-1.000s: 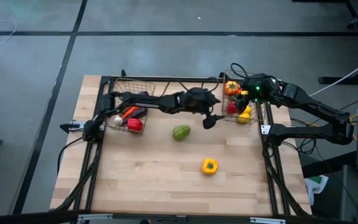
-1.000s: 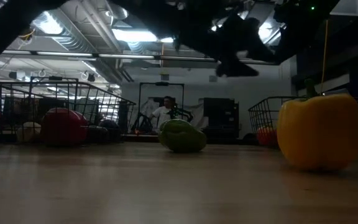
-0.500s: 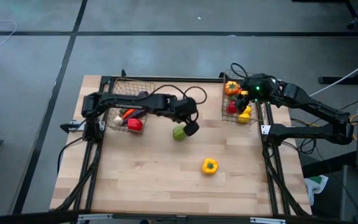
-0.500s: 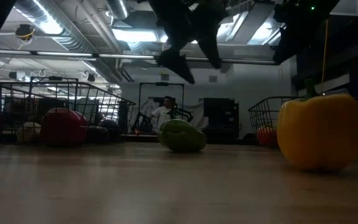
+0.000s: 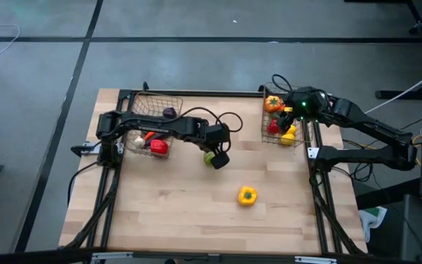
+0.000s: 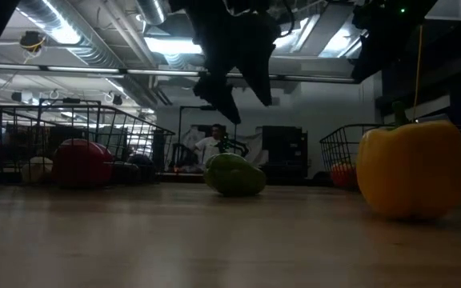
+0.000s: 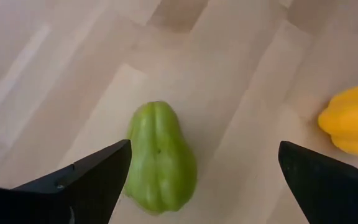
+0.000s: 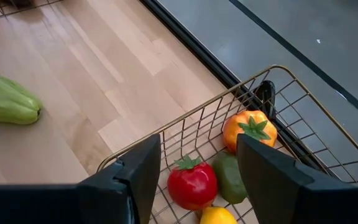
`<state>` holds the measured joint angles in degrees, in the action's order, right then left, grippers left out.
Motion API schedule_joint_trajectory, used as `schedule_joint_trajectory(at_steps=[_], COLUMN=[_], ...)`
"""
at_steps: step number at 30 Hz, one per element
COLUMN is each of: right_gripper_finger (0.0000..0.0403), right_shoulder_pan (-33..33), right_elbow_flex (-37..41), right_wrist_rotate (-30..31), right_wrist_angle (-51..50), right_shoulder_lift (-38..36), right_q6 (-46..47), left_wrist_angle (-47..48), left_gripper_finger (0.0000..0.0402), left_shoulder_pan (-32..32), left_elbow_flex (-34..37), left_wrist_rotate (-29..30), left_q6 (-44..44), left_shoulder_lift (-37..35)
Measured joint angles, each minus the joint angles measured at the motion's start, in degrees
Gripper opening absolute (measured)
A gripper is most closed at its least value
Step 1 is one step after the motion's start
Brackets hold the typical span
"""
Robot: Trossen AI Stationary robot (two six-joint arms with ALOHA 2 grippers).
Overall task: Sort produce into baskets
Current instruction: Put the green chayote into the left gold wire basket
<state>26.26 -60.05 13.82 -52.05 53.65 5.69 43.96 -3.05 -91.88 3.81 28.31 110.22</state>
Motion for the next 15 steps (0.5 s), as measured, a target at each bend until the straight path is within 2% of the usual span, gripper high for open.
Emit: schedule_joint_trajectory(at_steps=[15], right_gripper_finger=[0.0209], right_shoulder_pan=[0.0], right_elbow_flex=[0.0], right_wrist_rotate=[0.0], right_wrist_angle=[0.0], right_shoulder_lift=[0.0], right_q6=[0.0], left_wrist_angle=[-7.1], left_gripper_finger=[0.0400], left_shoulder_pan=[-0.4], left_elbow_flex=[8.4], left_wrist_rotate=[-0.9], left_q6=[-4.3], left_shoulder_lift=[0.2])
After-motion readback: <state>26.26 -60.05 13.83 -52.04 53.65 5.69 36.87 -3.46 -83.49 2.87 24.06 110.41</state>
